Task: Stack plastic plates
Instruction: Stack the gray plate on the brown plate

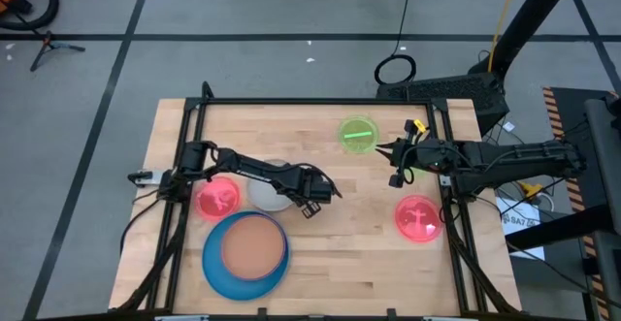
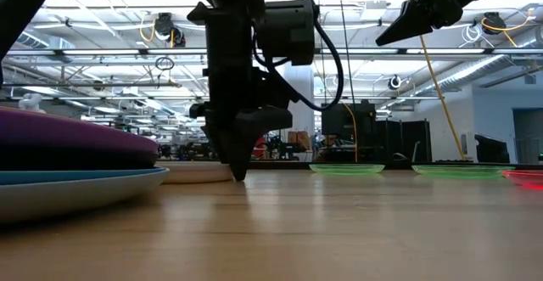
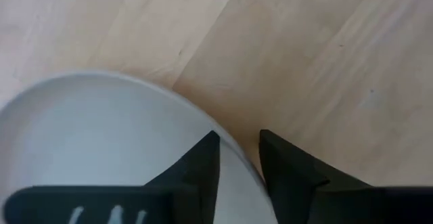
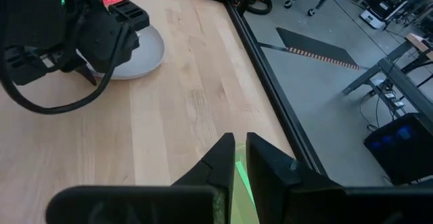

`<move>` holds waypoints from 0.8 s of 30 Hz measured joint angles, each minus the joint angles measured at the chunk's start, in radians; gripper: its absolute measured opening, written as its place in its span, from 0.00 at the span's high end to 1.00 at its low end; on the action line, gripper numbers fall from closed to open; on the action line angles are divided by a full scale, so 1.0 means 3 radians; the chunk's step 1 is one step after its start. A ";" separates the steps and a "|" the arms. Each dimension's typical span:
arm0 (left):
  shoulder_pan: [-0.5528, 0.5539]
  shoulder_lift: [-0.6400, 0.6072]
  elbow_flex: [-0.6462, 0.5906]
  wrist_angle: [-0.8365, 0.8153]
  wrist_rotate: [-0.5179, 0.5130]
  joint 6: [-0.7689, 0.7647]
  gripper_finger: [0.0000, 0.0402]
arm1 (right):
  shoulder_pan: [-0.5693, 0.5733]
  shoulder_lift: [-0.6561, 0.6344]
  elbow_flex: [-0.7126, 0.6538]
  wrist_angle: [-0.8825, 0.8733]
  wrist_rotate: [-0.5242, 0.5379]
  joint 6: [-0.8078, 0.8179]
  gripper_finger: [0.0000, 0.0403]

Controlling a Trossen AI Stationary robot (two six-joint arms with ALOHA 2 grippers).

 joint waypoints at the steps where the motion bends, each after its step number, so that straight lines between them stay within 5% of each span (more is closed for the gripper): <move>1: -0.0001 0.0000 0.0000 0.0000 0.0001 0.0006 0.76 | 0.0000 0.0000 0.0000 -0.0001 0.0000 0.0001 0.92; 8: 0.0004 0.0001 -0.0003 -0.0020 -0.0038 0.0167 0.97 | 0.0000 0.0001 0.0000 0.0000 0.0000 0.0000 0.92; 18: -0.0063 -0.0201 0.0003 -0.0162 -0.0095 0.0513 0.97 | 0.0000 0.0001 0.0000 0.0000 0.0004 -0.0009 0.92; 24: -0.0185 -0.0430 0.0338 -0.0733 -0.0122 0.1034 0.97 | 0.0000 0.0001 0.0000 0.0001 0.0006 -0.0010 0.92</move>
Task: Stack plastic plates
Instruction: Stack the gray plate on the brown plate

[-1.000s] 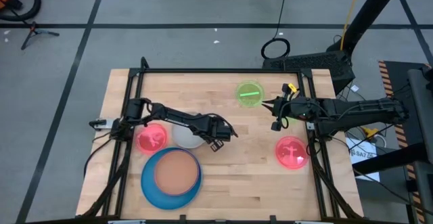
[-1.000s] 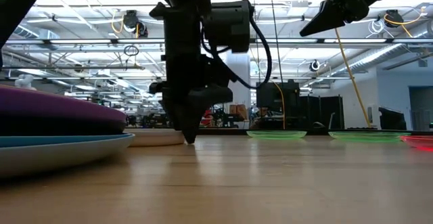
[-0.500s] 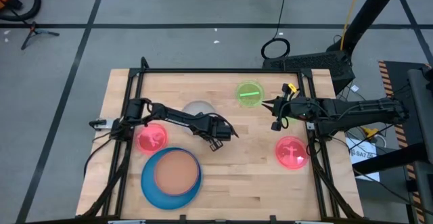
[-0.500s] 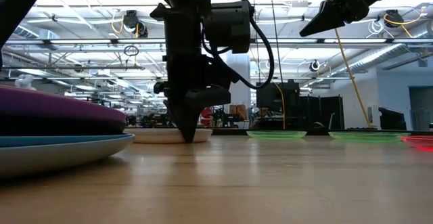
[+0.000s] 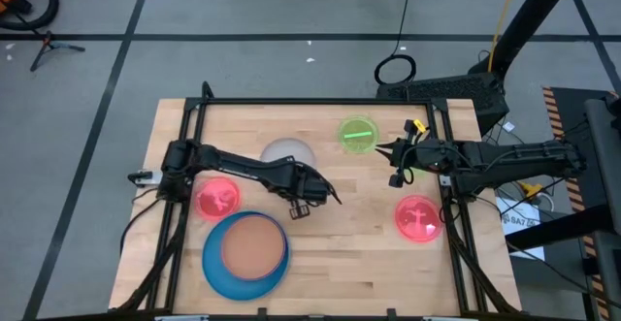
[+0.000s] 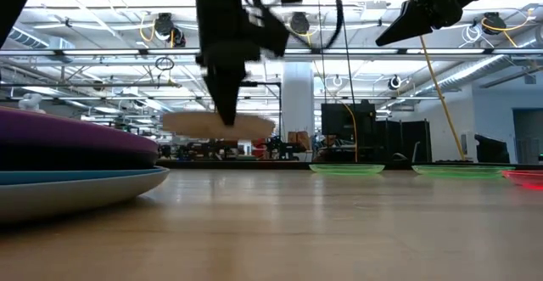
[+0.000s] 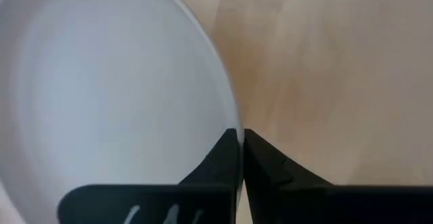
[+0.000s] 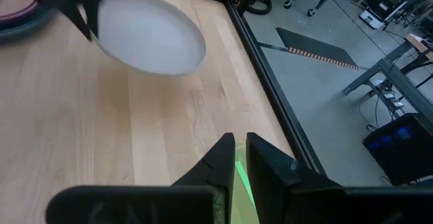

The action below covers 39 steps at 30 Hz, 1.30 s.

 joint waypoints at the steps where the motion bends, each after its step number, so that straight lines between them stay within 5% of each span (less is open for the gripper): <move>1: -0.0035 -0.0018 0.0096 -0.0124 0.0004 0.0105 0.97 | 0.0000 0.0000 0.0000 0.0000 0.0000 0.0000 0.92; 6: -0.0281 -0.0031 0.0678 -0.0920 0.0329 0.0561 0.97 | 0.0000 0.0000 0.0000 0.0000 0.0002 0.0002 0.92; 9: -0.0489 -0.0033 0.0915 -0.1216 0.0593 0.0345 0.98 | 0.0000 0.0000 0.0000 0.0000 0.0002 0.0009 0.92; 13: -0.0879 -0.0031 0.1023 -0.1295 0.0523 -0.0163 0.98 | 0.0000 0.0000 0.0000 0.0000 0.0001 0.0010 0.92; 22: -0.1695 -0.0028 0.1014 -0.1331 -0.0120 -0.1249 0.98 | 0.0000 0.0000 0.0000 0.0000 -0.0004 0.0011 0.92; 39: -0.2087 -0.0026 0.0392 -0.0960 -0.0174 -0.1321 0.98 | 0.0000 0.0000 0.0000 0.0003 -0.0003 0.0011 0.92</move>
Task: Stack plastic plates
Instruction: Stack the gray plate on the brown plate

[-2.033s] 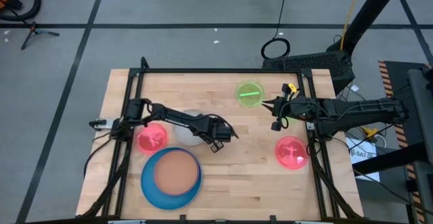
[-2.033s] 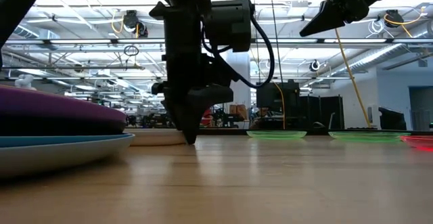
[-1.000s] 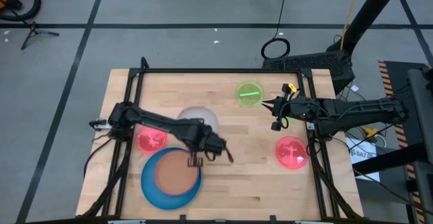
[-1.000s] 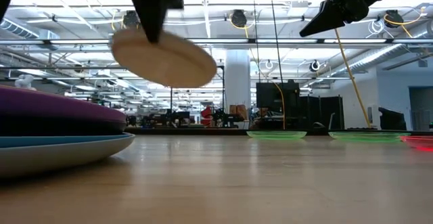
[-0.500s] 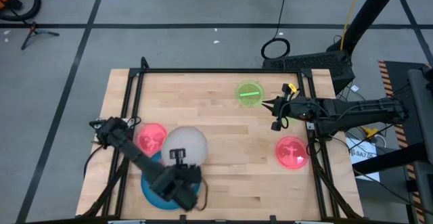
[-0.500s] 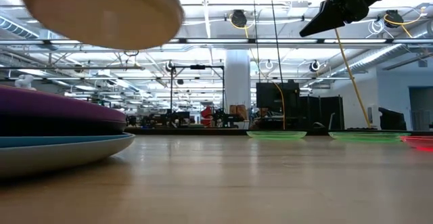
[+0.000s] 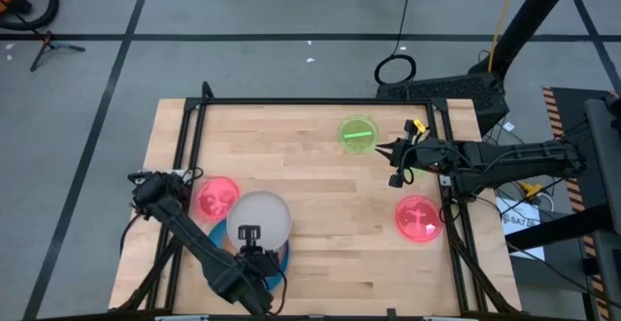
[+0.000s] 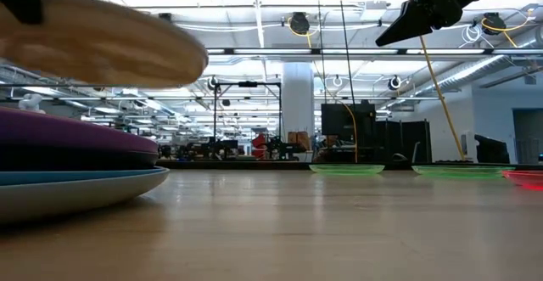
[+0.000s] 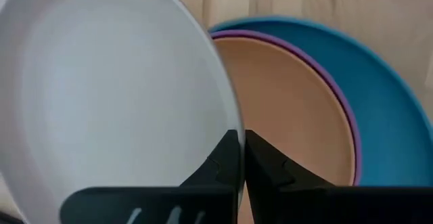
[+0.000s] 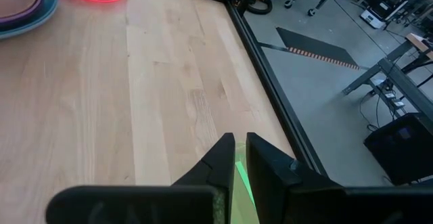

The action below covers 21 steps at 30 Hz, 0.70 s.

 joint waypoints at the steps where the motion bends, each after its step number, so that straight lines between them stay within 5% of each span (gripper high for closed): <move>1: 0.0000 0.0000 -0.0026 0.0013 0.0020 0.0001 0.98 | 0.0000 0.0000 0.0000 0.0000 0.0000 0.0000 0.92; 21: -0.0183 -0.0001 -0.0344 0.0378 0.0444 0.0276 0.95 | 0.0000 0.0000 0.0000 0.0001 -0.0001 -0.0003 0.92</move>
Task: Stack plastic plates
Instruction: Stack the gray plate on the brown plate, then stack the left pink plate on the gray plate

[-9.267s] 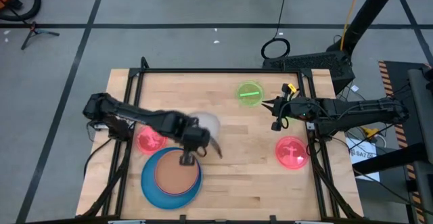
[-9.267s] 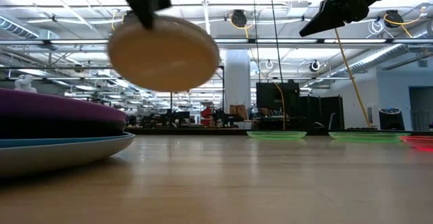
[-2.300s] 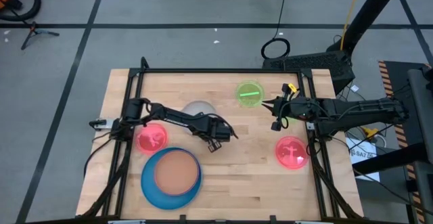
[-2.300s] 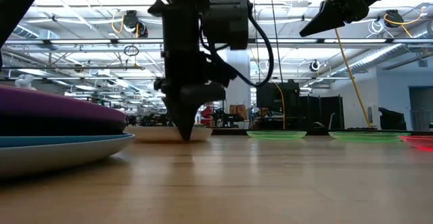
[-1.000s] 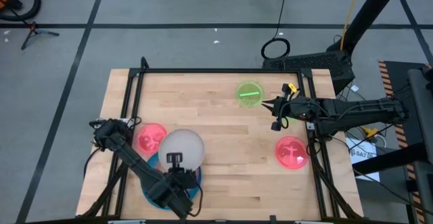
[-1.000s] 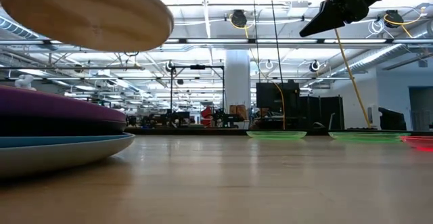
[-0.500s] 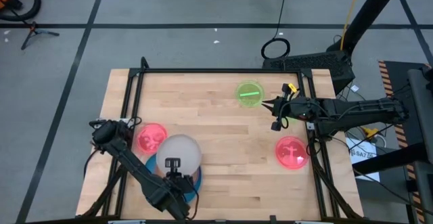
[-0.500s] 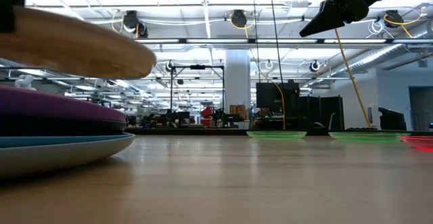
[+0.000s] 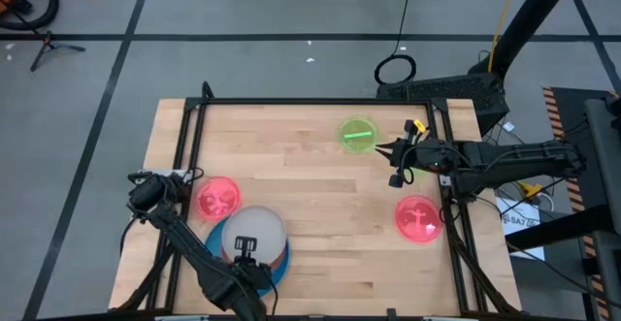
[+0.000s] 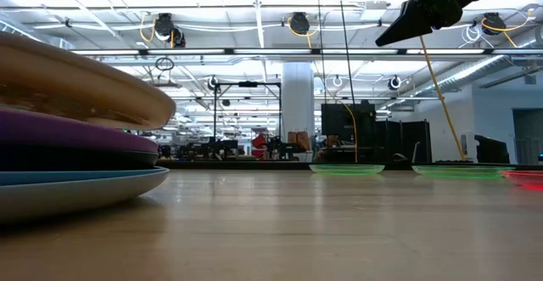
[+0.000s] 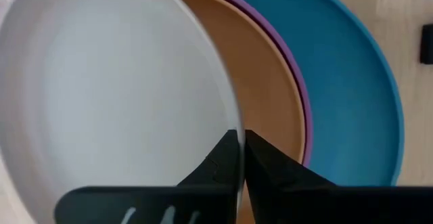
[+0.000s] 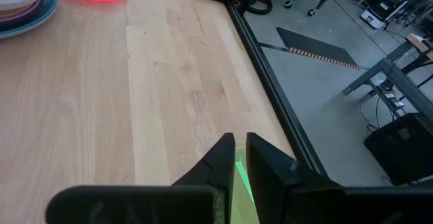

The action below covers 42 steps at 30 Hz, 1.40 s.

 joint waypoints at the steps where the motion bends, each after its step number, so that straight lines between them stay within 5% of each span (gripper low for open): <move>1: 0.0001 0.0000 0.0000 0.0004 0.0001 0.0010 0.95 | 0.0000 0.0000 0.0000 0.0000 0.0000 -0.0001 0.92; 20: 0.0010 0.0000 0.0000 0.0092 0.0255 -0.0093 0.93 | 0.0001 0.0000 0.0000 -0.0001 -0.0001 -0.0006 0.92; 31: 0.0010 -0.0001 0.0000 0.0080 0.0258 -0.0185 0.74 | 0.0000 0.0000 0.0000 0.0017 -0.0001 -0.0008 0.92; 42: 0.0048 -0.0001 0.0012 -0.0160 0.0259 -0.0198 0.72 | 0.0000 0.0000 0.0000 0.0016 -0.0001 -0.0005 0.92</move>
